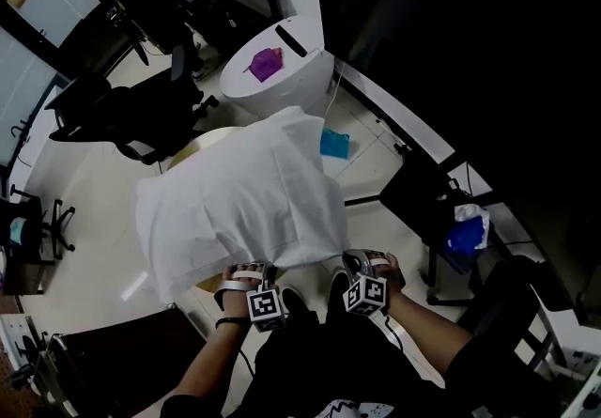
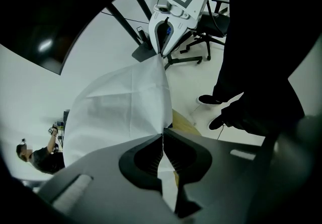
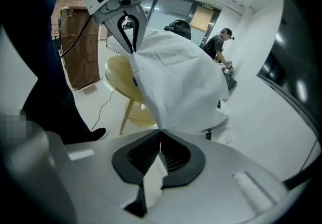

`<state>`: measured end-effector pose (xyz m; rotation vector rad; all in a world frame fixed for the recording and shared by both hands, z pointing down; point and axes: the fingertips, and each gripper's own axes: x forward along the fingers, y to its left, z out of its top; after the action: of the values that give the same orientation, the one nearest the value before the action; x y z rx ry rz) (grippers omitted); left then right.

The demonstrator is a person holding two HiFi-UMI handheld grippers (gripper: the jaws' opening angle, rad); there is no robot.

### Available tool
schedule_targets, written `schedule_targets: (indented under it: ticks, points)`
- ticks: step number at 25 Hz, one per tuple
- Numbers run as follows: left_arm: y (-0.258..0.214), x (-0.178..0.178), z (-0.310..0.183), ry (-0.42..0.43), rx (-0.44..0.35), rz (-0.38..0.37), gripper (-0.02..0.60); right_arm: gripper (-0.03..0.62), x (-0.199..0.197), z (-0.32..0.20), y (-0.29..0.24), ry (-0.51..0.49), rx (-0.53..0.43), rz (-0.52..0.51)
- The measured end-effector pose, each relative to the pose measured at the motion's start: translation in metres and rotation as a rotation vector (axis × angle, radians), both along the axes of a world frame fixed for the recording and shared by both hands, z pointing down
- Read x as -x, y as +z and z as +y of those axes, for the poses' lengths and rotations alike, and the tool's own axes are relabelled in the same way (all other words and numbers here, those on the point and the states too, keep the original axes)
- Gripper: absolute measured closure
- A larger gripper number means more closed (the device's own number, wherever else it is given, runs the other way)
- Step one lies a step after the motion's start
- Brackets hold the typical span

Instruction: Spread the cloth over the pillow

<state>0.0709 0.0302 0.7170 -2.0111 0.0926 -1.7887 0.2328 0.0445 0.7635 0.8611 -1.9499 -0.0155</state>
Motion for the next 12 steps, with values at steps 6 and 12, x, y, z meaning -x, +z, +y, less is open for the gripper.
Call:
schedule_targets:
  ticks: [6, 12]
  points:
    - [0.006, -0.003, -0.011, -0.031, 0.003, 0.007, 0.581, 0.582, -0.004, -0.009, -0.002, 0.02, 0.026, -0.031]
    - [0.008, -0.006, -0.021, -0.073, -0.004, 0.024, 0.581, 0.515, -0.013, -0.024, -0.029, 0.041, -0.003, -0.094]
